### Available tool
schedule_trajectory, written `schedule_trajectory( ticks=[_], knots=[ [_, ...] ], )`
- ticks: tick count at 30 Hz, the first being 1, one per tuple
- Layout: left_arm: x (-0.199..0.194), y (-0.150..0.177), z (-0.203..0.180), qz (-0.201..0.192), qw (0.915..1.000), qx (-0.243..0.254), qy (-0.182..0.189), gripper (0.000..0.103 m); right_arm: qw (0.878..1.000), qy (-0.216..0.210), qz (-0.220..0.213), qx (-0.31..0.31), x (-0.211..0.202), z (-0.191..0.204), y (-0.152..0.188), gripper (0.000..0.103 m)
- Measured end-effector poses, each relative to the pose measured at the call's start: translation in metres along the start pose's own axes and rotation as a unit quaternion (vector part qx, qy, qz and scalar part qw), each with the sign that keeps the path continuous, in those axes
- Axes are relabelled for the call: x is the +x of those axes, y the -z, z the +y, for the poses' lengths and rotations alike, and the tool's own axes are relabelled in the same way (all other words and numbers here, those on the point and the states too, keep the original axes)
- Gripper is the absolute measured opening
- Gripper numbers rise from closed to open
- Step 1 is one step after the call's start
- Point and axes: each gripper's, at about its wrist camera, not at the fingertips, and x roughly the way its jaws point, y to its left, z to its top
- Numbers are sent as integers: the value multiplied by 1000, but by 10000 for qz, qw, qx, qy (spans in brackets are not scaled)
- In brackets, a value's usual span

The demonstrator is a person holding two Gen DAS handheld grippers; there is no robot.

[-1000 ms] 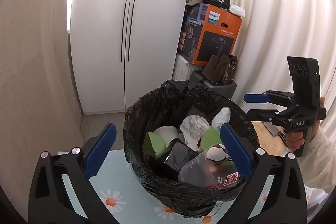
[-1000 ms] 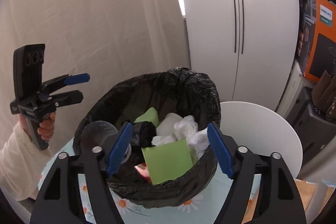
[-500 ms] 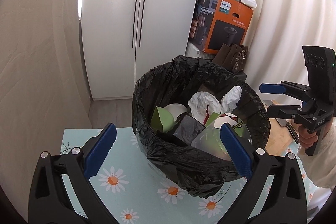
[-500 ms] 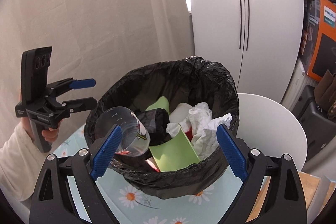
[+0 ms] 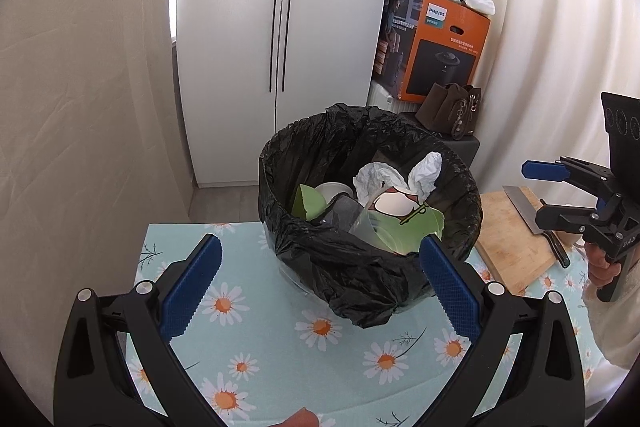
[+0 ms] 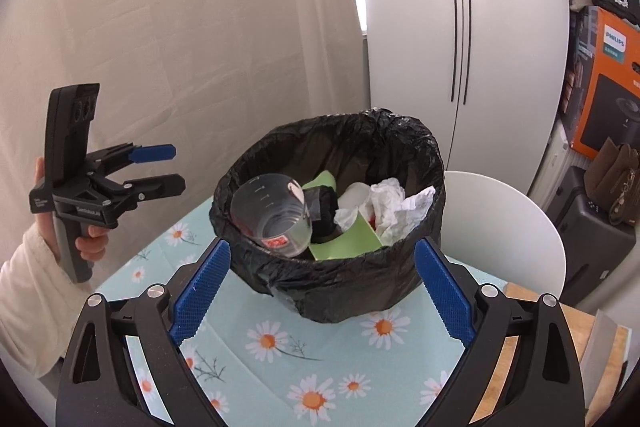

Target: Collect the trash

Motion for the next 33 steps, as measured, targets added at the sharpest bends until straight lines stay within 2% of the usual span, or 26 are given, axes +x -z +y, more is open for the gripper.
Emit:
schedule_trajectory(
  ticks=[12, 16, 22, 33],
  knots=[
    [-44, 40, -46, 172, 9992, 347, -53, 97, 9996, 270, 19, -9, -55, 22, 41, 91],
    [-58, 52, -59, 183, 9989, 407, 107, 97, 9994, 349, 7, 14, -69, 27, 52, 92],
    [-72, 68, -76, 257, 9983, 525, -34, 97, 9992, 404, -42, 20, -87, 34, 64, 92],
    [-96, 72, -93, 126, 9985, 513, -125, 97, 9989, 464, -100, 34, -110, 41, 79, 93]
  ],
)
